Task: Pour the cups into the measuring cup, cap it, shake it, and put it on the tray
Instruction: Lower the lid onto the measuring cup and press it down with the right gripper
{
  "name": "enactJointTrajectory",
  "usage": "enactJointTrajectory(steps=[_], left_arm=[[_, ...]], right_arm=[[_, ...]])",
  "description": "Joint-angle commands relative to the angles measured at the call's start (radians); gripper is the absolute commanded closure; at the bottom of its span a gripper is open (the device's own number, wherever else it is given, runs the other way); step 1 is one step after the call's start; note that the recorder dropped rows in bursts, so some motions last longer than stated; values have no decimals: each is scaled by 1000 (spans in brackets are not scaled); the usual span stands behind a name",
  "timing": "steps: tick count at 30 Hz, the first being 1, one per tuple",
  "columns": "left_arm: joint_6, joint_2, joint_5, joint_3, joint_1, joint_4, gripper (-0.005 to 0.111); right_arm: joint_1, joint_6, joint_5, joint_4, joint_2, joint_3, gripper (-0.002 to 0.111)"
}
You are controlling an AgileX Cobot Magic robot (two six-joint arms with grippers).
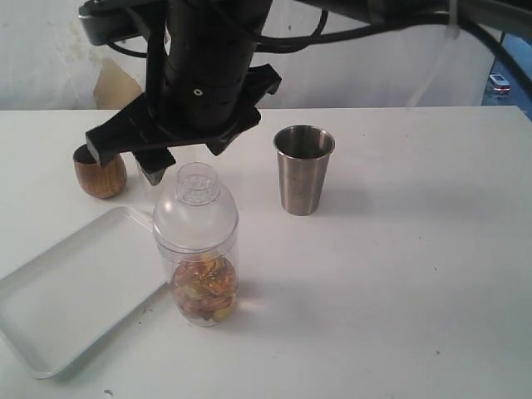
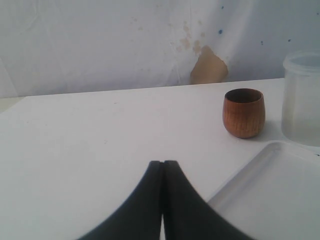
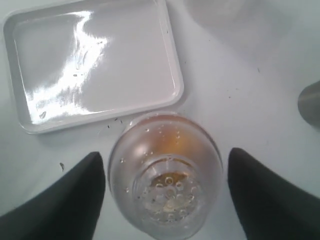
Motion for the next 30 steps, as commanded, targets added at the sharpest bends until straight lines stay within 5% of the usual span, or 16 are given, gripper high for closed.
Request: enactJointTrajectory(steps=[1,3,5,7,30], left_arm=[[1,-5,-8,5,-6,3,107],[1,-5,-8,5,-6,3,107],[1,-5,-8,5,-6,3,107],[1,-5,-8,5,-6,3,107],[1,-5,-8,5,-6,3,107]], right_arm=[[2,-16,-5,-17,-20,-44,47],[2,-18,-5,-19,-46,-62,63],[2,-42,20,-10,-83,-64,95],[5,-60,46,6,-88,-59,108],[5,-90,-1,27,-4,58,108]])
